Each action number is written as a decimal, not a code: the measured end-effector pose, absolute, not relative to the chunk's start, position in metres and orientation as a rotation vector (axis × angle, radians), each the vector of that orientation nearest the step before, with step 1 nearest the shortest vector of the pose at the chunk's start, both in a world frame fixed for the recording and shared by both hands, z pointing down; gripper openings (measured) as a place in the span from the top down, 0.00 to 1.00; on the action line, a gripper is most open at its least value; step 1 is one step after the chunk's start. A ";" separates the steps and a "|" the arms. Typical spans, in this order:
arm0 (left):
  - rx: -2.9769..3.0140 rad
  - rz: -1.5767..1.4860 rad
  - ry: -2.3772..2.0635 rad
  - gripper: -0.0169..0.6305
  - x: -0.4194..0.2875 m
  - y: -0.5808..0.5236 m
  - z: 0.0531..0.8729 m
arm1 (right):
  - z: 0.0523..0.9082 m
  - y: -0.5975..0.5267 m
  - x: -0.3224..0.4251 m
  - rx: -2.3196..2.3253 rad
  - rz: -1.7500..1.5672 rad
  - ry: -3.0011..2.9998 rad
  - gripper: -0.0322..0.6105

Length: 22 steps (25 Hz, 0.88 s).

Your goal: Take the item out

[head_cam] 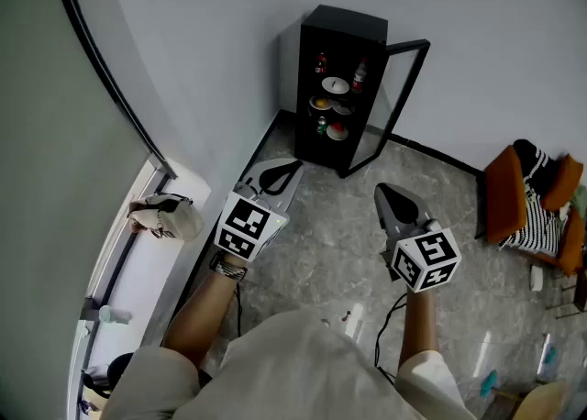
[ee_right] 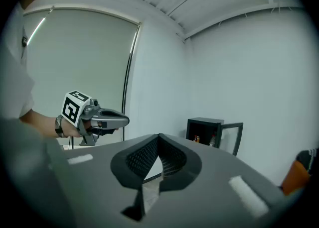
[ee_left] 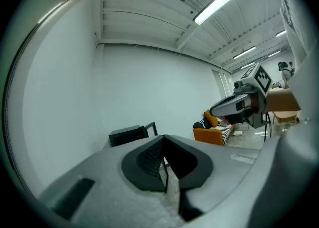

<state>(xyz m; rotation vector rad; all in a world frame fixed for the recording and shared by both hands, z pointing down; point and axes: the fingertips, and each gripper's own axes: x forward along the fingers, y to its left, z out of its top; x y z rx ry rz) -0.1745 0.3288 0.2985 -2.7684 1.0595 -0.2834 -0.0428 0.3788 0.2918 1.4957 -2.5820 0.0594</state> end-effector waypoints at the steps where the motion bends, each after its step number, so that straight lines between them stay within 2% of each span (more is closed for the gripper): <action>1: -2.765 -0.282 1.057 0.97 -0.175 0.329 0.298 | 0.291 0.377 -0.044 1.512 0.060 -2.585 0.94; 17: -2.778 -0.266 1.023 0.97 -0.209 0.308 0.318 | 0.299 0.347 -0.075 1.602 -0.009 -2.534 0.94; 22: -2.751 -0.273 1.000 0.97 -0.200 0.279 0.316 | 0.303 0.319 -0.067 1.609 -0.001 -2.534 0.94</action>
